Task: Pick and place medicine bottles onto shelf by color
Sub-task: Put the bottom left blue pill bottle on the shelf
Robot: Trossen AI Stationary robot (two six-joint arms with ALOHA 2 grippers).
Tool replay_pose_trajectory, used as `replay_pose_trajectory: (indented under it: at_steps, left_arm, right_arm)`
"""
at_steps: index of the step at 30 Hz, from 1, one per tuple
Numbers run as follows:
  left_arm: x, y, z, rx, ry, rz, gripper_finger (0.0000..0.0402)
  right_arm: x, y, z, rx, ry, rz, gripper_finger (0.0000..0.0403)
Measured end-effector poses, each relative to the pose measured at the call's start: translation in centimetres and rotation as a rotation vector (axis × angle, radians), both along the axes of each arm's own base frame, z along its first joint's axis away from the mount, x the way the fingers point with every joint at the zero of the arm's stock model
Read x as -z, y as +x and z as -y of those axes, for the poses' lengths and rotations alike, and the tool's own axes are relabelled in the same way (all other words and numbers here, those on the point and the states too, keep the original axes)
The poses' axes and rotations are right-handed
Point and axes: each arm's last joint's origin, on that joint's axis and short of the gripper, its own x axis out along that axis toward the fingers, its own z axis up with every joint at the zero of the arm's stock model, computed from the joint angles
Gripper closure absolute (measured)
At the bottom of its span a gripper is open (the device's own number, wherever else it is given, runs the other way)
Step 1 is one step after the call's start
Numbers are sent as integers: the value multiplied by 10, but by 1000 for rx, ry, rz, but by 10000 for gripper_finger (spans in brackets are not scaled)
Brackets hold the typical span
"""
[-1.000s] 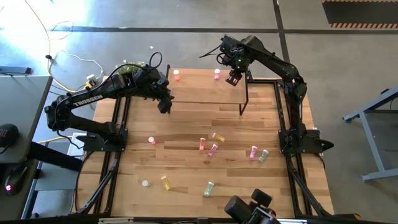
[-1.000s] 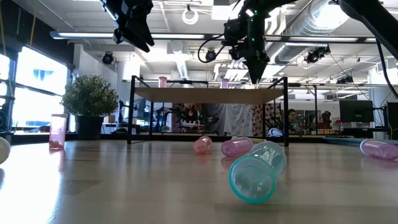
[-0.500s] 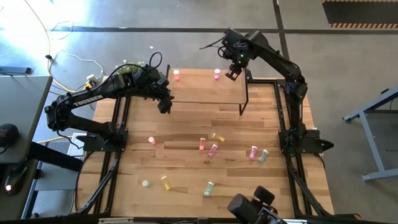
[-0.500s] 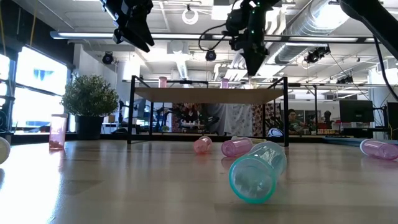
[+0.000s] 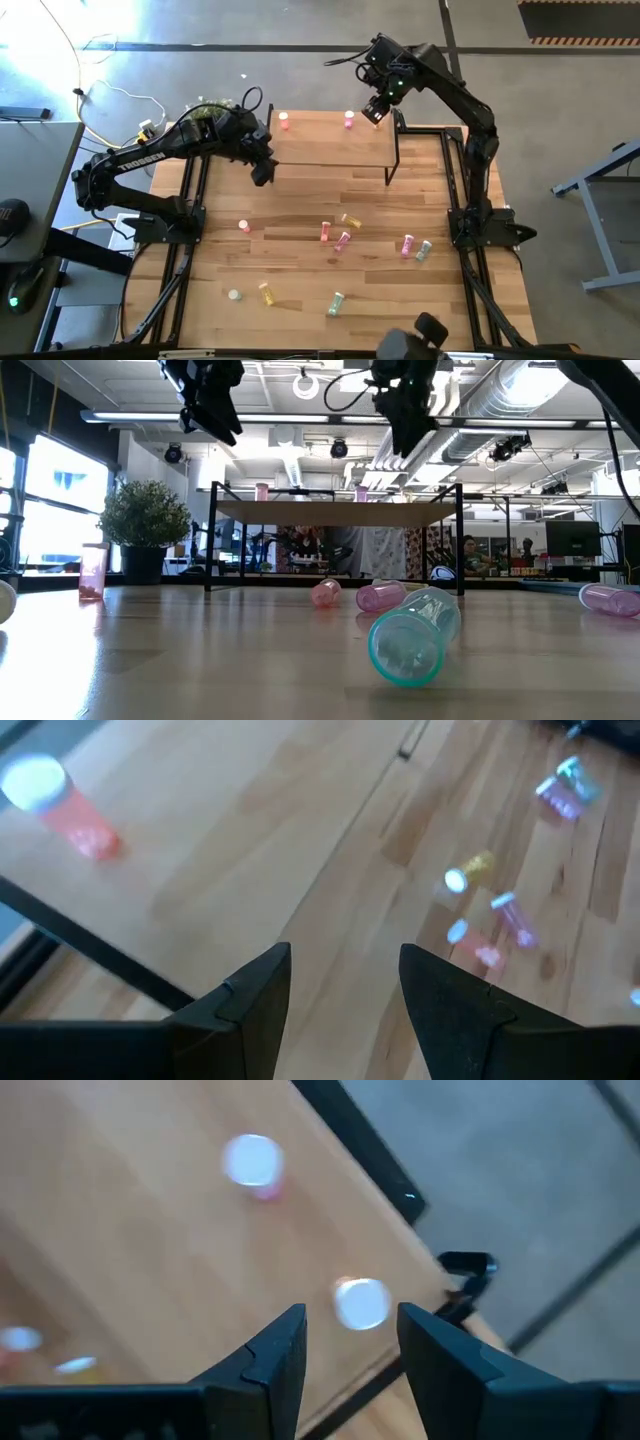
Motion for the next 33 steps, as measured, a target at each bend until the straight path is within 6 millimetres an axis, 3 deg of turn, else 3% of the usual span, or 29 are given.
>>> replay_pose_trajectory:
  at_steps: [10, 16, 22, 33]
  left_arm:
    - [8, 0, 25, 97, -67, -127, 222]
    - [8, 6, 56, 215, -51, -142, 222]
    - [22, -8, 90, 239, -105, -60, 222]
    - [37, -43, 135, 248, -163, 47, 222]
  right_arm:
    - [-26, 8, -51, -3, 37, 130, 253]
    - [-27, 26, -86, -14, 79, 156, 253]
    - [-26, 43, -130, -19, 78, 160, 253]
    - [14, 66, -197, -26, 133, 20, 253]
